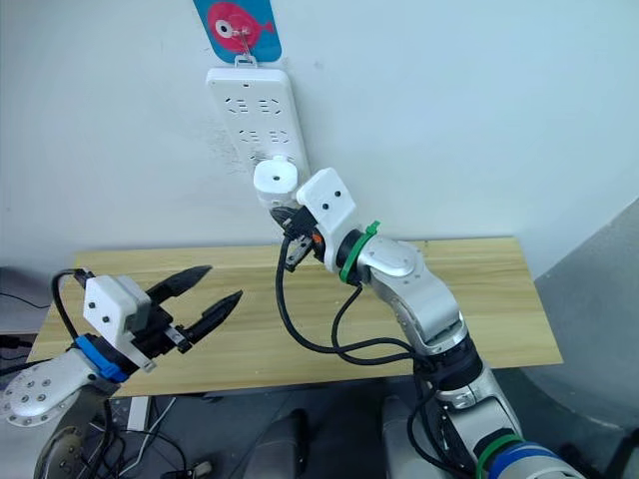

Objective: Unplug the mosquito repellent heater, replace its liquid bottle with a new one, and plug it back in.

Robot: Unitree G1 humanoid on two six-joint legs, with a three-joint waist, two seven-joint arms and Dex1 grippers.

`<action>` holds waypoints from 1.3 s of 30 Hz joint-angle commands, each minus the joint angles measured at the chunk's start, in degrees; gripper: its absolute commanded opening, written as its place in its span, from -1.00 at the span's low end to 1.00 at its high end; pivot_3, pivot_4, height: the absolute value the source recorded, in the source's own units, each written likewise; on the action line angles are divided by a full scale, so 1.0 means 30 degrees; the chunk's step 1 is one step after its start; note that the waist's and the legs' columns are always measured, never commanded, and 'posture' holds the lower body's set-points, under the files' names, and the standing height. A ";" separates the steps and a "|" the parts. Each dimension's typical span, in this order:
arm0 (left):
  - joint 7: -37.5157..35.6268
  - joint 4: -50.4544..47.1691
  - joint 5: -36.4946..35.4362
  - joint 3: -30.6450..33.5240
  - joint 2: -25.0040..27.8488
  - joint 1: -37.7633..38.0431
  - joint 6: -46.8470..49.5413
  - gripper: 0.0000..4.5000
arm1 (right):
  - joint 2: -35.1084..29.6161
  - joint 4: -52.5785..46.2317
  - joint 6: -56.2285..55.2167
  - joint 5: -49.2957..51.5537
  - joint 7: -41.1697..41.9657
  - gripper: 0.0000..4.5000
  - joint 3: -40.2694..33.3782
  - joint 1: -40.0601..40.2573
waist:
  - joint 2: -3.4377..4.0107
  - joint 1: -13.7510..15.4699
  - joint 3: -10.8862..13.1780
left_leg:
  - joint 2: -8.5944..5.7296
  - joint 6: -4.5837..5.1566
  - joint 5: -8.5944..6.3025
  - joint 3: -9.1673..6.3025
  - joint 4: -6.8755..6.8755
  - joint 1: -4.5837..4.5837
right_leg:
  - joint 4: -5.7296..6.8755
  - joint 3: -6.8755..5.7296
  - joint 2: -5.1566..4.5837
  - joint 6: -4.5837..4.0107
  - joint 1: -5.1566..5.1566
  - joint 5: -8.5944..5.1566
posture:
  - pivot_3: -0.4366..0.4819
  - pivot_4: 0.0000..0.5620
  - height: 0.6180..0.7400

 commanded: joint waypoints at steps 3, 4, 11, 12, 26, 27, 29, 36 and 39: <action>0.0228 -0.0512 -0.0181 -0.0258 0.0206 -0.0446 -0.0274 0.42 | 0.0358 0.0487 -0.0805 -0.0455 -0.0277 -0.98 -0.0167 -0.0720 | -0.0001 -0.0012 0.0000 | -0.0001 0.0000 -0.0001 0.0008 0.0000 0.0000 | -0.0004 0.0005 -0.0001 0.0001 -0.0001 0.0000 | -0.14 -0.03 1.00; 0.0242 -0.0483 -0.0197 -0.0291 0.0239 -0.0515 -0.0256 0.42 | 0.0407 0.0579 -0.0824 -0.0479 -0.0303 -0.98 -0.0174 -0.0761 | 0.0000 -0.0016 0.0000 | -0.0002 0.0000 -0.0001 0.0006 -0.0004 -0.0001 | -0.0004 0.0004 -0.0001 0.0001 0.0000 0.0000 | -0.14 -0.03 1.00; 0.0197 -0.0157 -0.0160 -0.0566 0.0335 -0.0902 -0.0279 0.42 | 0.0747 0.1026 -0.0645 -0.0558 -0.0526 -0.98 -0.0218 -0.0989 | 0.0000 -0.0050 0.0000 | -0.0001 0.0001 -0.0001 0.0007 -0.0018 -0.0001 | -0.0007 0.0002 -0.0001 0.0052 -0.0005 0.0028 | -0.15 -0.04 1.00; 0.0200 -0.0126 -0.0146 -0.0607 0.0337 -0.0927 -0.0288 0.42 | 0.0821 0.1086 -0.0650 -0.0567 -0.0630 -0.98 -0.0253 -0.1020 | 0.0000 -0.0056 0.0000 | -0.0001 0.0001 -0.0001 0.0007 -0.0018 -0.0001 | -0.0007 0.0000 -0.0001 0.0053 -0.0006 0.0028 | -0.15 -0.04 1.00; 0.0119 0.0114 -0.0145 -0.0804 0.0390 -0.1166 -0.0224 0.42 | 0.1833 0.1864 -0.0142 -0.0805 -0.2930 -0.98 -0.1380 -0.1304 | 0.0000 -0.0081 0.0000 | -0.0002 0.0000 0.0003 0.0006 0.0010 0.0000 | 0.0014 0.0008 -0.0001 -0.0014 -0.0009 0.0002 | -0.16 -0.03 1.00; 0.0115 0.0153 -0.0123 -0.0841 0.0383 -0.1209 -0.0243 0.42 | 0.1820 0.1897 -0.0137 -0.0843 -0.3021 -0.98 -0.1425 -0.1296 | 0.0000 -0.0084 0.0000 | -0.0002 0.0000 0.0003 0.0006 0.0035 0.0000 | 0.0024 0.0008 0.0000 -0.0018 -0.0007 0.0004 | -0.16 -0.04 1.00; 0.0110 0.0229 -0.0088 -0.0902 0.0372 -0.1288 -0.0268 0.42 | 0.1719 0.1816 -0.0126 -0.0693 -0.2797 -0.98 -0.1412 -0.1259 | 0.0000 -0.0080 0.0000 | -0.0003 0.0001 0.0004 0.0007 0.0066 -0.0001 | 0.0039 0.0014 0.0000 -0.0025 -0.0004 0.0006 | -0.17 -0.04 1.00; -0.0671 0.1523 -0.0026 -0.0861 0.0818 -0.1238 -0.0491 0.42 | -0.1609 -0.2884 0.0909 0.2158 0.2558 -0.98 -0.0144 0.1006 | -0.0009 -0.0080 -0.0009 | -0.0008 0.0000 -0.0003 0.0022 0.0082 -0.0005 | -0.0016 0.0032 -0.0004 -0.0019 0.0029 0.0007 | -0.20 -0.13 1.00; -0.1341 0.2582 0.0123 -0.0928 0.1531 -0.1227 -0.0443 0.42 | -0.4107 -0.4761 0.1272 0.2528 0.4100 -0.98 -0.0057 0.2465 | -0.0018 -0.0071 -0.0019 | -0.0004 -0.0001 -0.0012 -0.0001 -0.0003 -0.0004 | -0.0007 -0.0005 -0.0003 0.0052 0.0012 0.0017 | -0.21 -0.20 1.00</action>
